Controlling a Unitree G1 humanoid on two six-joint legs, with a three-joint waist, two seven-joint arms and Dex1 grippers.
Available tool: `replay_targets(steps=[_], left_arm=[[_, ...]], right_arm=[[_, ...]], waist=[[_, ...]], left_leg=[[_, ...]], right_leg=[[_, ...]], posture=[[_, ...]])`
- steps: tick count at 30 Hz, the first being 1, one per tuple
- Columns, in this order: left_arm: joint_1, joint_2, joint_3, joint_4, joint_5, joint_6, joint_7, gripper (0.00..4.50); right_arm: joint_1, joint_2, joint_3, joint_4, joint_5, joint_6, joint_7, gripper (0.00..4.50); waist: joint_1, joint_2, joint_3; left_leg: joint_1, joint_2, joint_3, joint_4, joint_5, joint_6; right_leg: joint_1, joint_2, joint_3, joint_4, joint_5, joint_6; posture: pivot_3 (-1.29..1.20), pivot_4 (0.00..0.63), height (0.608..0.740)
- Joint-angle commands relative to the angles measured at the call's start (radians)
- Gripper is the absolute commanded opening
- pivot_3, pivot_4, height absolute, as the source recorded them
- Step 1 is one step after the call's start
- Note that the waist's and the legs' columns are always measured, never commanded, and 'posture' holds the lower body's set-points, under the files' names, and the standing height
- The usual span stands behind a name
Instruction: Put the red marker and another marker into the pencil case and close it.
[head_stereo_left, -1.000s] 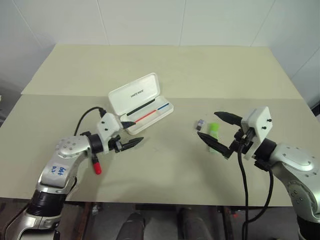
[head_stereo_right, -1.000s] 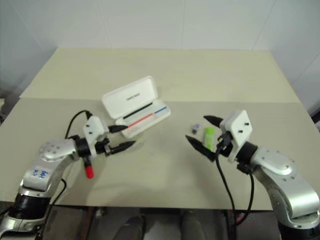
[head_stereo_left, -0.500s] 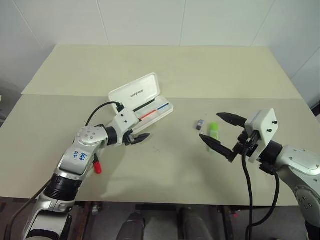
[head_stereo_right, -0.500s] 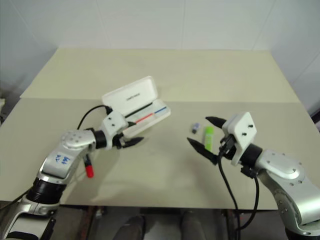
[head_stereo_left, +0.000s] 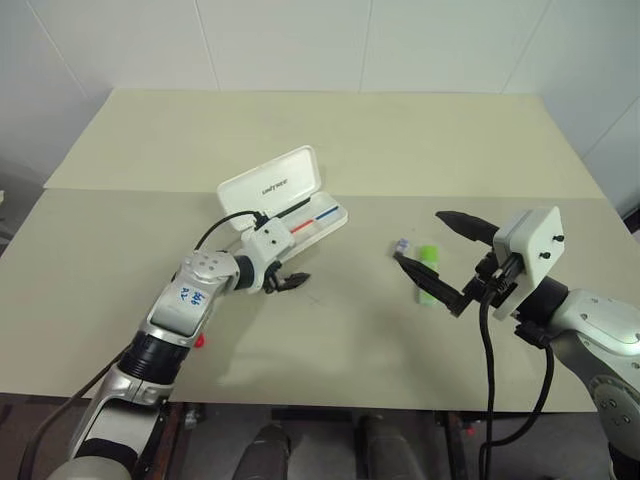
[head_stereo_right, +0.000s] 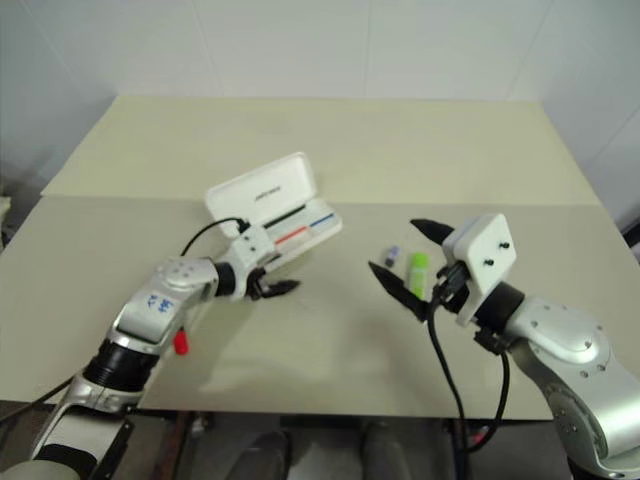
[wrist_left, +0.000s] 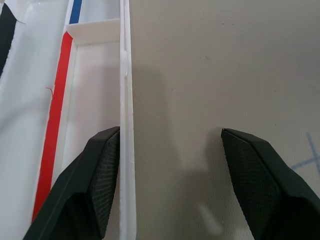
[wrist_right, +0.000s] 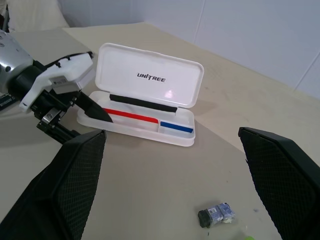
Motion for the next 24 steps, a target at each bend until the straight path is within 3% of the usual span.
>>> replay_targets(steps=[1, 9, 15, 24], left_arm=[[-0.022, 0.009, -0.009, 0.004, 0.029, -0.002, -0.002, 2.67], [-0.035, 0.023, 0.006, 0.02, 0.048, -0.019, -0.017, 0.09], [-0.012, 0.046, 0.005, -0.051, -0.003, -0.041, -0.121, 0.04], [0.136, 0.187, 0.026, -0.225, -0.121, -0.334, -0.437, 0.04]], right_arm=[[0.0, 0.005, -0.041, -0.049, 0.027, 0.0, -0.028, 4.5], [0.0, -0.003, -0.044, -0.041, 0.039, -0.005, -0.04, 4.5], [-0.002, -0.009, -0.039, -0.021, 0.037, -0.013, -0.024, 4.5], [0.031, -0.032, -0.049, 0.007, 0.026, -0.03, 0.027, 4.5]], waist=[[0.0, 0.0, 0.0], [0.0, 0.0, 0.0], [-0.001, 0.0, 0.0], [-0.003, 0.0, 0.0]], left_leg=[[0.0, 0.0, 0.0, 0.0, 0.0, 0.0], [0.0, 0.0, 0.0, 0.0, 0.0, 0.0], [0.0, 0.0, 0.0, 0.0, 0.0, 0.0], [0.0, 0.001, 0.001, -0.002, 0.0, 0.0]], right_leg=[[0.0, 0.0, 0.0, 0.0, 0.0, 0.0], [0.0, 0.0, 0.0, 0.0, 0.0, 0.0], [0.0, 0.0, 0.0, 0.0, 0.0, 0.0], [0.0, 0.0, 0.0, -0.002, 0.0, 0.0]], posture=[[0.0, 0.15, 0.74], [0.0, 0.15, 0.74], [0.0, 0.15, 0.74], [0.0, 0.15, 0.74]])
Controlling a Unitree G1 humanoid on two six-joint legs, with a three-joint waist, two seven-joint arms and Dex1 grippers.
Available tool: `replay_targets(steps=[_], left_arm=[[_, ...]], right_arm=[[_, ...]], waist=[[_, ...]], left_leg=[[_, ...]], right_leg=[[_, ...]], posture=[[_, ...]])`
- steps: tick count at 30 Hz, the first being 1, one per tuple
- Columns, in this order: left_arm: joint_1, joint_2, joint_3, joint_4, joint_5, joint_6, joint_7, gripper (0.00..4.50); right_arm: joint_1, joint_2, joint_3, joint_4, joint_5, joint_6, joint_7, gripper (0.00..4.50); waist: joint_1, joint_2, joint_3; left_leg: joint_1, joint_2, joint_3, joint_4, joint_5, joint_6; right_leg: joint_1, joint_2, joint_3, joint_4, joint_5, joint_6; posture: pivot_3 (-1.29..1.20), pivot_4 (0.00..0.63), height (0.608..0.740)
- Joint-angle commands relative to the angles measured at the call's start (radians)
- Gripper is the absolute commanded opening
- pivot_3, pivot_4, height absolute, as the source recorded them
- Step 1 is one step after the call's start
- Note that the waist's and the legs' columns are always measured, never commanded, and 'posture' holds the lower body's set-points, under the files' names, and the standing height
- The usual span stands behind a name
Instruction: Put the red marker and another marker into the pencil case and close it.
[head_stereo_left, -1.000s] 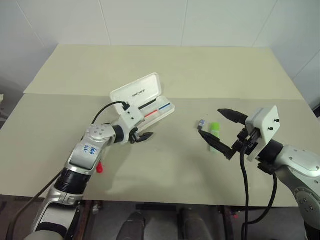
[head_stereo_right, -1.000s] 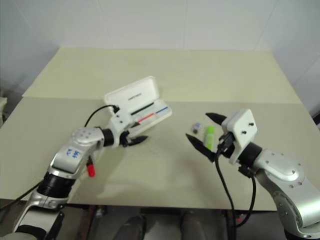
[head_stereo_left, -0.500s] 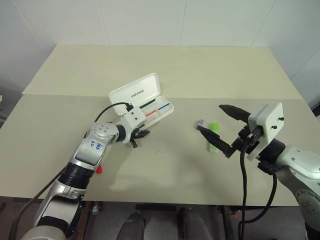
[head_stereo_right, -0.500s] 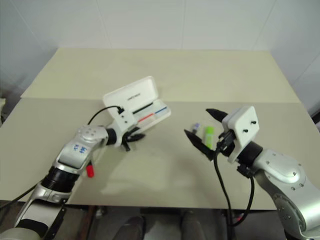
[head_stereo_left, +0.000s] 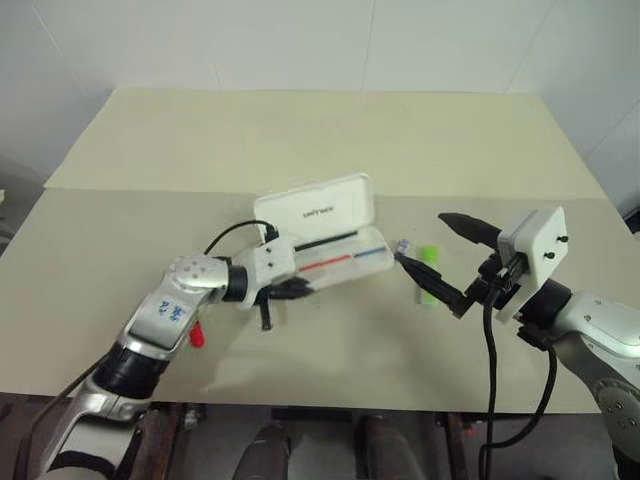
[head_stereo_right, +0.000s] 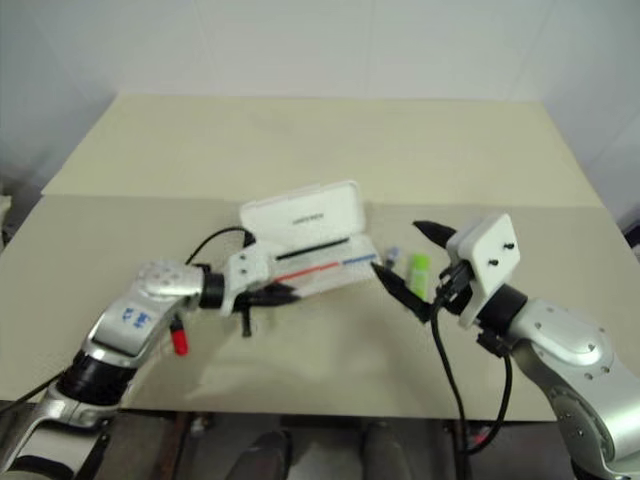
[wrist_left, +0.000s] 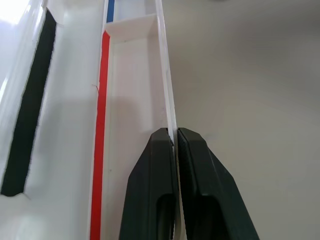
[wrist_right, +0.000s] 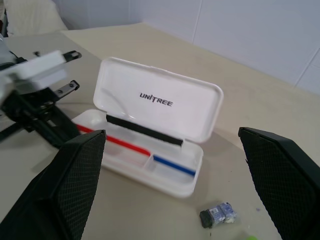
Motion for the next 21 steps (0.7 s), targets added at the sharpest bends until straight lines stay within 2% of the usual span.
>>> replay_targets(steps=[1, 3, 6, 11, 20, 21], left_arm=[[0.054, 0.069, 0.031, -0.05, -0.038, -0.153, -0.119, 0.04], [0.083, 0.123, 0.032, -0.01, -0.001, -0.231, -0.148, 0.04], [0.092, 0.147, 0.036, 0.053, 0.036, -0.311, -0.137, 0.04], [0.093, 0.144, 0.041, 0.11, 0.058, -0.36, -0.122, 0.04], [0.059, 0.071, 0.01, 0.174, 0.092, -0.414, -0.104, 0.04], [0.059, 0.062, 0.009, 0.169, 0.088, -0.408, -0.105, 0.27]], right_arm=[[0.001, -0.014, -0.031, -0.007, -0.003, -0.028, 0.022, 4.5], [0.005, -0.014, -0.033, -0.01, -0.001, -0.028, 0.024, 4.5], [0.023, -0.012, -0.039, -0.023, 0.001, -0.028, 0.026, 4.5], [0.046, -0.01, -0.045, -0.038, 0.008, -0.028, 0.019, 4.5], [0.042, -0.003, -0.035, -0.058, 0.018, -0.017, -0.003, 4.5], [0.04, -0.003, -0.034, -0.061, 0.021, -0.016, -0.006, 4.5]], waist=[[0.0, 0.0, 0.0], [-0.001, 0.0, 0.0], [0.003, 0.0, 0.0], [0.003, 0.0, 0.0], [0.016, 0.0, 0.0], [0.018, 0.0, 0.0]], left_leg=[[0.0, 0.0, 0.0, 0.0, 0.0, 0.0], [0.0, 0.001, 0.0, 0.0, 0.0, 0.0], [0.0, 0.001, 0.0, 0.0, 0.0, 0.0], [0.0, 0.0, 0.0, 0.001, 0.0, 0.001], [0.0, 0.0, 0.001, 0.004, 0.001, 0.003], [0.0, 0.0, 0.001, 0.004, 0.001, 0.003]], right_leg=[[0.0, 0.0, 0.0, 0.0, 0.0, 0.0], [0.0, 0.0, 0.0, 0.0, 0.0, 0.0], [0.0, 0.001, 0.0, 0.001, 0.0, 0.0], [0.002, 0.0, 0.0, -0.001, 0.0, 0.0], [0.003, 0.0, -0.001, 0.001, 0.002, 0.001], [0.003, 0.0, -0.001, 0.001, 0.002, 0.001]], posture=[[0.0, 0.15, 0.74], [0.0, 0.15, 0.74], [0.0, 0.15, 0.74], [0.0, 0.15, 0.74], [0.0, 0.15, 0.74], [0.0, 0.15, 0.74]])
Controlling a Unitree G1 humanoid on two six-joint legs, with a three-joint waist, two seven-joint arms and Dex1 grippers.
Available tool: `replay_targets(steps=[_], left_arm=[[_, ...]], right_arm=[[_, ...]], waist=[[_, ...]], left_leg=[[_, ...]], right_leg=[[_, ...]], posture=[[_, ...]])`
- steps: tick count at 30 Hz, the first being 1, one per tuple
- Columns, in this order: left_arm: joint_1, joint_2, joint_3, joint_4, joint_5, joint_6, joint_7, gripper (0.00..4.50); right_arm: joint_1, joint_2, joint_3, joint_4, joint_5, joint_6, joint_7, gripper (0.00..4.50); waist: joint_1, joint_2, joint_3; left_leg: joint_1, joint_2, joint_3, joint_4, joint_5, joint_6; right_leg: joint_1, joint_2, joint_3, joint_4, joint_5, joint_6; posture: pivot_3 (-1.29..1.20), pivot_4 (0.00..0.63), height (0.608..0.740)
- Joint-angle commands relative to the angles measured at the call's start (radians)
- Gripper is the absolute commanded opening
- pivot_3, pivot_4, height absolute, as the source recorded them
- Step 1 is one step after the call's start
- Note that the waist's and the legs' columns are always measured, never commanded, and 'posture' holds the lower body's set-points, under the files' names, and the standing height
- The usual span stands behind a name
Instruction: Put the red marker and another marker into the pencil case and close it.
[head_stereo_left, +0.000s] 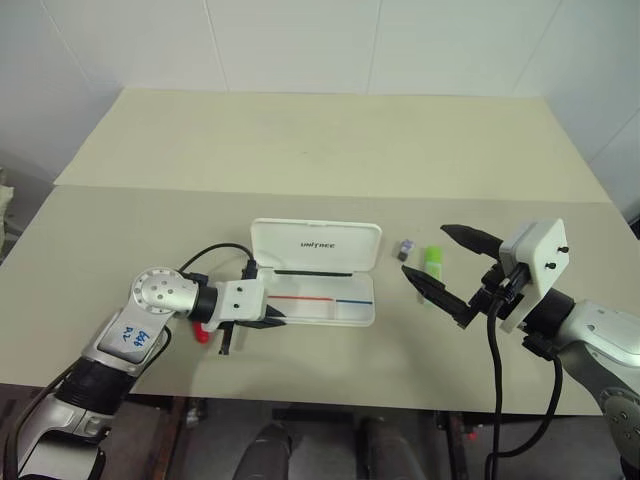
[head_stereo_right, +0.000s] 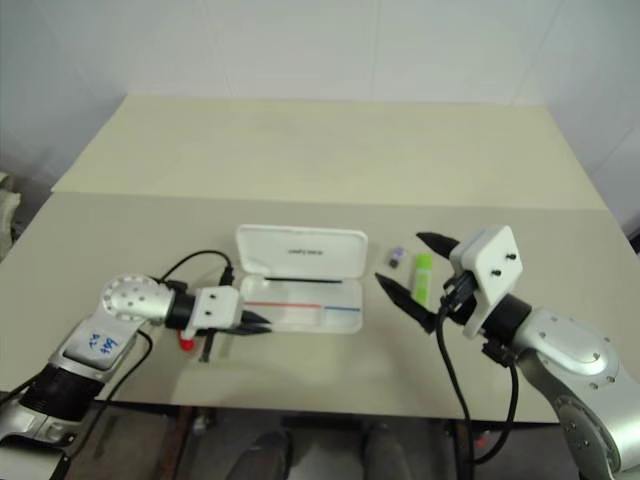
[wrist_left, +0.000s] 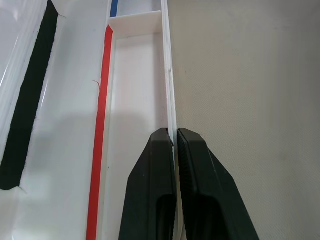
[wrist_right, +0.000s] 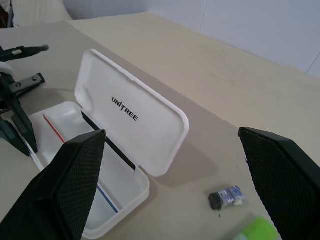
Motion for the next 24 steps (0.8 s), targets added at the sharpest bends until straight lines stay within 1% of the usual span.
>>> replay_targets(steps=[1, 2, 7, 12, 16, 20, 22, 24], left_arm=[[-0.01, -0.026, -0.002, -0.012, -0.004, 0.016, 0.016, 0.55], [-0.007, -0.03, -0.001, -0.026, -0.012, 0.035, 0.012, 0.75], [0.015, -0.019, 0.029, -0.091, -0.053, 0.077, -0.008, 2.31], [0.034, 0.009, 0.082, -0.18, -0.118, 0.153, -0.016, 2.31], [0.114, 0.082, 0.204, -0.319, -0.211, 0.229, -0.011, 2.31], [0.199, 0.093, 0.299, -0.432, -0.272, 0.298, 0.052, 2.31], [0.249, 0.086, 0.354, -0.491, -0.292, 0.34, 0.105, 2.31], [0.339, 0.05, 0.443, -0.571, -0.294, 0.405, 0.215, 2.31]], right_arm=[[-0.008, 0.001, -0.017, -0.045, 0.014, -0.008, -0.015, 4.5], [-0.008, 0.001, -0.016, -0.045, 0.016, -0.008, -0.015, 4.5], [-0.006, 0.004, -0.009, -0.042, 0.014, -0.01, -0.016, 4.5], [-0.018, 0.02, 0.02, -0.024, 0.009, -0.02, -0.01, 4.5], [-0.044, 0.043, 0.088, 0.011, -0.005, -0.044, 0.026, 4.5], [-0.062, 0.039, 0.111, 0.022, 0.021, -0.056, 0.081, 4.5], [-0.066, 0.018, 0.121, 0.019, 0.042, -0.06, 0.139, 4.5], [-0.075, -0.023, 0.136, 0.021, 0.043, -0.08, 0.232, 4.5]], waist=[[0.005, 0.0, 0.0], [0.006, 0.0, 0.0], [0.001, 0.0, 0.0], [-0.007, 0.0, 0.0], [-0.024, 0.0, 0.0], [-0.019, 0.001, 0.0], [-0.018, 0.001, 0.0], [-0.016, 0.001, 0.001]], left_leg=[[0.0, 0.0, 0.0, 0.0, 0.0, 0.0], [0.0, 0.0, 0.0, 0.0, 0.0, 0.0], [0.0, 0.001, 0.0, -0.001, 0.0, 0.0], [0.0, 0.001, 0.001, -0.003, 0.0, 0.0], [0.0, 0.002, 0.001, -0.004, 0.0, 0.0], [0.0, 0.002, 0.001, -0.005, 0.0, 0.0], [0.0, 0.002, 0.001, -0.005, 0.0, 0.0], [0.0, 0.002, 0.001, -0.006, 0.0, 0.0]], right_leg=[[0.0, 0.0, 0.0, 0.0, 0.0, 0.0], [0.0, 0.0, 0.0, 0.0, 0.001, 0.0], [-0.001, 0.0, 0.0, -0.001, 0.001, 0.0], [-0.001, 0.0, 0.0, -0.002, 0.0, 0.0], [-0.002, 0.0, 0.0, -0.002, 0.0, -0.001], [-0.002, 0.0, 0.0, -0.002, 0.0, -0.001], [-0.002, 0.0, 0.0, -0.003, 0.0, -0.001], [-0.002, 0.0, 0.0, -0.003, 0.0, -0.001]], posture=[[0.0, 0.15, 0.74], [0.0, 0.15, 0.74], [0.0, 0.15, 0.74], [0.0, 0.15, 0.74], [0.0, 0.15, 0.74], [0.0, 0.15, 0.74], [0.0, 0.15, 0.74], [0.0, 0.15, 0.74]])
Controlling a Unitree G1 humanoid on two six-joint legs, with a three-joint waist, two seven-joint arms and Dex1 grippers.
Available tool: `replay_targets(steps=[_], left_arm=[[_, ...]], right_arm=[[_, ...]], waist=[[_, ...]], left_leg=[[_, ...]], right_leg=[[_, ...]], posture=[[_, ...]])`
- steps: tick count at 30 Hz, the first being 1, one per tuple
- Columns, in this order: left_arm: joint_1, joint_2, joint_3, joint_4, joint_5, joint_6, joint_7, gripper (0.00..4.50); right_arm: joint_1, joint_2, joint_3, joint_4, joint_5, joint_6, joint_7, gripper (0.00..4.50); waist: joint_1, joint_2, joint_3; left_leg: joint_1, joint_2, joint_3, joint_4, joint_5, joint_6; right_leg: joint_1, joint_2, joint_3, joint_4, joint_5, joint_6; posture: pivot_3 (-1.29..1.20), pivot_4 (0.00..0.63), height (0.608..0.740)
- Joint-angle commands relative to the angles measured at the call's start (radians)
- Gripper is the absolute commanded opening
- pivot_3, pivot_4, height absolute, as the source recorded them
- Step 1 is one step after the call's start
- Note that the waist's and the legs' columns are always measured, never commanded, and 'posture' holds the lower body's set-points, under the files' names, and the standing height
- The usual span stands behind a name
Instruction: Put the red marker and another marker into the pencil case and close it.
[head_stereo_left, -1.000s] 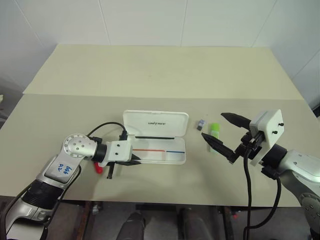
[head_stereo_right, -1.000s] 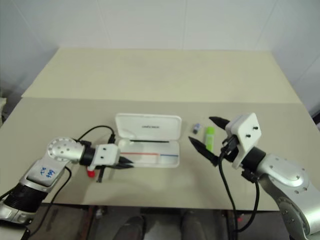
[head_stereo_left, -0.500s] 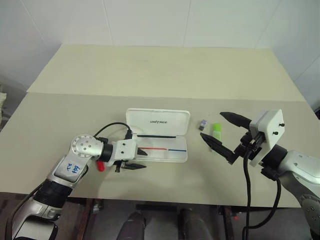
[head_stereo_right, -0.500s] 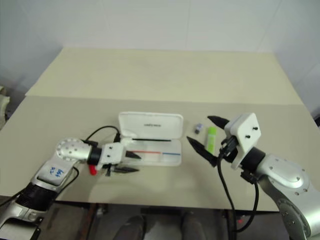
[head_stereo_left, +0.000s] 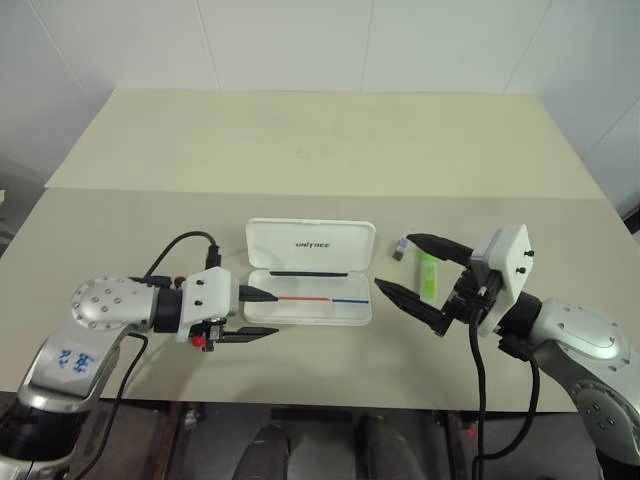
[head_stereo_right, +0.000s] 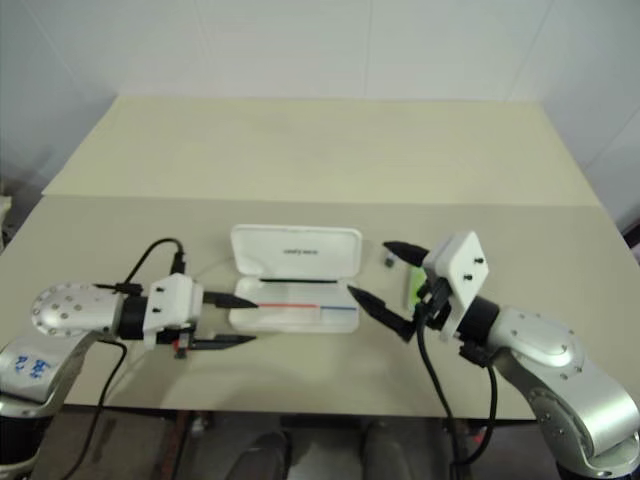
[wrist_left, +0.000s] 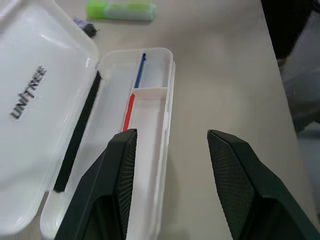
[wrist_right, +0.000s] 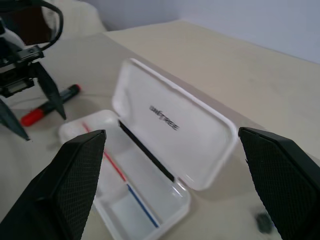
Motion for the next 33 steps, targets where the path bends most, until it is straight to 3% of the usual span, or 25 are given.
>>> replay_targets(steps=[1, 4, 10, 18, 22, 27, 33], left_arm=[[0.156, -0.071, 0.179, -0.167, 0.017, 0.115, 0.211, 2.31], [0.275, -0.144, 0.274, -0.269, 0.054, 0.222, 0.371, 2.68], [0.361, -0.222, 0.297, -0.432, 0.161, 0.42, 0.619, 4.45], [0.348, -0.335, 0.237, -0.53, 0.203, 0.731, 0.825, 4.45], [0.261, -0.452, 0.217, -0.536, 0.259, 0.932, 0.972, 4.45], [0.161, -0.555, 0.206, -0.5, 0.283, 1.046, 1.04, 4.45], [0.06, -0.578, 0.183, -0.4, 0.33, 1.125, 1.104, 4.45]], right_arm=[[-0.026, -0.069, 0.016, -0.005, 0.012, -0.059, 0.162, 4.5], [-0.05, -0.099, 0.023, 0.043, -0.006, -0.099, 0.24, 4.5], [-0.087, -0.1, 0.037, 0.136, -0.051, -0.148, 0.302, 4.5], [-0.107, -0.087, 0.055, 0.152, -0.064, -0.153, 0.322, 4.5], [-0.12, -0.097, 0.046, 0.173, -0.068, -0.155, 0.337, 4.5], [-0.133, -0.094, 0.046, 0.167, -0.065, -0.146, 0.328, 4.5], [-0.152, -0.098, 0.025, 0.168, -0.058, -0.136, 0.311, 4.5]], waist=[[-0.003, 0.0, 0.0], [-0.004, -0.001, 0.001], [0.005, -0.004, 0.002], [0.002, -0.004, 0.002], [0.002, -0.004, 0.002], [0.004, -0.005, 0.002], [0.003, -0.005, 0.002]], left_leg=[[0.0, 0.0, 0.0, 0.0, 0.0, 0.0], [0.001, 0.001, 0.002, 0.0, -0.001, 0.0], [0.0, 0.002, 0.004, 0.006, 0.0, 0.0], [0.001, 0.003, 0.005, 0.005, 0.0, 0.0], [0.0, 0.003, 0.005, 0.006, 0.0, 0.0], [0.0, 0.003, 0.005, 0.006, 0.0, 0.0], [0.0, 0.003, 0.005, 0.006, 0.0, -0.001]], right_leg=[[0.0, 0.0, 0.0, 0.0, 0.0, 0.0], [0.0, 0.001, 0.001, -0.001, 0.0, 0.0], [0.004, 0.001, -0.002, -0.001, 0.001, 0.0], [0.003, 0.001, -0.001, -0.001, 0.001, 0.0], [0.004, 0.001, -0.001, -0.001, 0.002, 0.001], [0.004, 0.001, -0.001, -0.001, 0.002, 0.0], [0.003, 0.001, -0.001, -0.001, 0.002, 0.0]], posture=[[0.0, 0.15, 0.74], [0.0, 0.15, 0.74], [0.0, 0.15, 0.74], [0.0, 0.15, 0.74], [0.0, 0.15, 0.74], [0.0, 0.15, 0.74], [0.0, 0.15, 0.74]])
